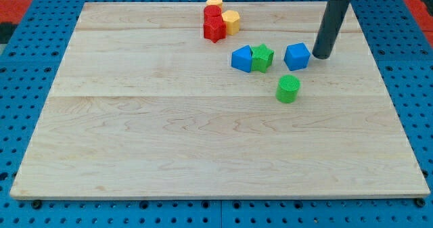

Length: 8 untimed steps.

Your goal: Place the blue cube vertically to the green circle

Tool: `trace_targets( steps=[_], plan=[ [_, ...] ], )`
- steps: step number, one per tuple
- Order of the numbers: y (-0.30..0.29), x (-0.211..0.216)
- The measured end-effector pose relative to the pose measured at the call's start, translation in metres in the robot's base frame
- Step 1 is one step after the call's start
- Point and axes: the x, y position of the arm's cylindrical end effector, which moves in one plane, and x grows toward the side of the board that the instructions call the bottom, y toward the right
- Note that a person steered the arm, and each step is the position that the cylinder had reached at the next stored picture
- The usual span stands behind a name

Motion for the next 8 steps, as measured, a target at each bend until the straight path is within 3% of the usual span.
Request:
trace_targets(
  steps=[6,8],
  plan=[
    [-0.02,0.015],
    [0.01,0.094]
  ],
)
